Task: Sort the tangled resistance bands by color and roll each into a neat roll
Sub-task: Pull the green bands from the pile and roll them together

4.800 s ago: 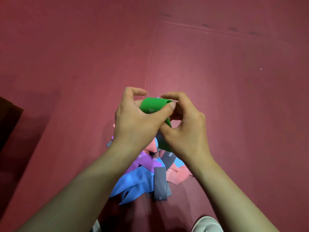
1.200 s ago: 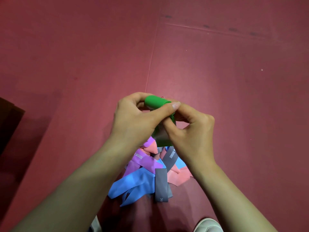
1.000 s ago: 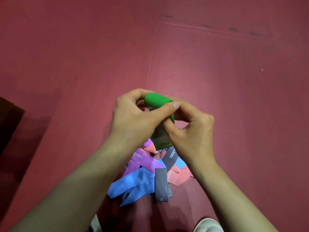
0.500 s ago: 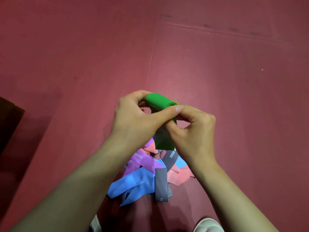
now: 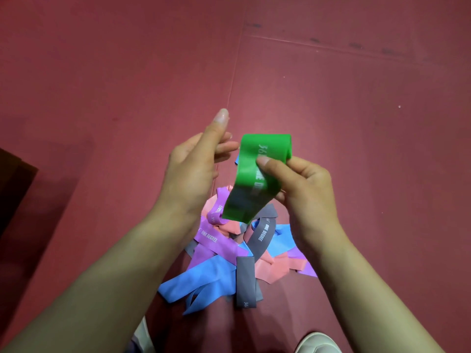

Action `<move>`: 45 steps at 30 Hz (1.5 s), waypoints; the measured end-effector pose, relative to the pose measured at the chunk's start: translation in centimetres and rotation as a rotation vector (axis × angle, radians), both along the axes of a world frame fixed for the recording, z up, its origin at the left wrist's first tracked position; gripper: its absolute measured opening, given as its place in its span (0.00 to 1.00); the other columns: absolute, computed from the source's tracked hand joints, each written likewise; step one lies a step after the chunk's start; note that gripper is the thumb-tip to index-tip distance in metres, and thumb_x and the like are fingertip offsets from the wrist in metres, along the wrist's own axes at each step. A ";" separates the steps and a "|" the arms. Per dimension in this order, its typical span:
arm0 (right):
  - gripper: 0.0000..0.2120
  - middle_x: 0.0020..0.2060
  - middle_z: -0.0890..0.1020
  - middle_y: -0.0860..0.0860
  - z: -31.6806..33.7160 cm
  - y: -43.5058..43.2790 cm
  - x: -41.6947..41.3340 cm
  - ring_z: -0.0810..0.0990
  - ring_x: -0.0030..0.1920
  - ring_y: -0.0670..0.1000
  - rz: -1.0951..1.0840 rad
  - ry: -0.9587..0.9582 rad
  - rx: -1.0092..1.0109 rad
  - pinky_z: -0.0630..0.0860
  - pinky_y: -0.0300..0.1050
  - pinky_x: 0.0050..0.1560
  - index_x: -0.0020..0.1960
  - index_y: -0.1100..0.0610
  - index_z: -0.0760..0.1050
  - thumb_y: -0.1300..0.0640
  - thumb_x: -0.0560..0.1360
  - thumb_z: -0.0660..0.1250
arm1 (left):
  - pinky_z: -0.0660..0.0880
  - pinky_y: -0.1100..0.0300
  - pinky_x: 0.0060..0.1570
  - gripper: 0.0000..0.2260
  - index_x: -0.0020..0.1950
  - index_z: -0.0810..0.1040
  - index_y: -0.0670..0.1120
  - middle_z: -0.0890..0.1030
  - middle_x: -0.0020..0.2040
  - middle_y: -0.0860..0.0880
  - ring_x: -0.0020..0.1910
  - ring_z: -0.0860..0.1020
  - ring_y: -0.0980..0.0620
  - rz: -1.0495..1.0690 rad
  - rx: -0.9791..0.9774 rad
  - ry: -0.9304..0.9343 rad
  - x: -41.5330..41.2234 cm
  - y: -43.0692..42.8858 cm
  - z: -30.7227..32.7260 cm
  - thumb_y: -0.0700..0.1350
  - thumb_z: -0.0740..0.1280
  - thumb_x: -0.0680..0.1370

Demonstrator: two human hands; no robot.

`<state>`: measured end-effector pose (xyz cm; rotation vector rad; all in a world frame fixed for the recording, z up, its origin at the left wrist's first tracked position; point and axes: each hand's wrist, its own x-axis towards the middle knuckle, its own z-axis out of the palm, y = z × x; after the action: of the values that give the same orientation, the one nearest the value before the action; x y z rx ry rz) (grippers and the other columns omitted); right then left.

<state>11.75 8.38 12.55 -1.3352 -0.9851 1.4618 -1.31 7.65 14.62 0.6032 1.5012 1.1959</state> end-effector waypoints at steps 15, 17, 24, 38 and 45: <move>0.08 0.30 0.80 0.51 1.2 0.1 0.2 0.76 0.28 0.48 0.308 0.568 -0.277 0.73 0.39 0.32 0.35 0.56 0.83 0.57 0.67 0.65 | 0.75 0.59 0.49 0.22 0.55 0.82 0.43 0.80 0.54 0.42 0.50 0.78 0.51 -0.368 0.100 -0.496 -0.8 -0.6 0.7 0.52 0.71 0.65; 0.10 0.31 0.81 0.50 1.4 0.1 0.3 0.77 0.29 0.47 0.353 0.608 -0.288 0.74 0.38 0.33 0.35 0.56 0.83 0.57 0.68 0.63 | 0.77 0.61 0.47 0.19 0.53 0.83 0.44 0.83 0.48 0.46 0.47 0.80 0.52 -0.373 0.114 -0.479 -0.9 -0.5 0.4 0.46 0.75 0.64; 0.11 0.30 0.81 0.50 1.7 -0.1 0.4 0.78 0.29 0.46 0.426 0.730 -0.324 0.76 0.37 0.33 0.35 0.58 0.83 0.60 0.69 0.62 | 0.78 0.62 0.45 0.32 0.54 0.81 0.40 0.82 0.47 0.43 0.44 0.80 0.50 -0.422 0.153 -0.482 -1.2 -0.5 0.3 0.52 0.79 0.54; 0.05 0.34 0.82 0.51 1.3 0.2 1.1 0.79 0.34 0.48 0.423 0.663 -0.357 0.77 0.40 0.38 0.40 0.57 0.84 0.62 0.65 0.71 | 0.77 0.62 0.44 0.28 0.49 0.84 0.41 0.81 0.46 0.43 0.44 0.78 0.49 -0.396 0.215 -0.483 -0.9 -0.5 -0.2 0.54 0.80 0.54; 0.14 0.45 0.83 0.57 0.8 0.2 1.1 0.78 0.52 0.58 0.425 0.596 -0.403 0.74 0.53 0.61 0.47 0.59 0.84 0.54 0.65 0.70 | 0.72 0.63 0.35 0.24 0.45 0.85 0.44 0.82 0.42 0.44 0.36 0.78 0.51 -0.362 0.181 -0.439 -0.6 -0.7 0.1 0.54 0.79 0.54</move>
<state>12.85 8.59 13.39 -0.8714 -0.6107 2.3039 -1.96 6.97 14.68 0.6507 0.8789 1.0973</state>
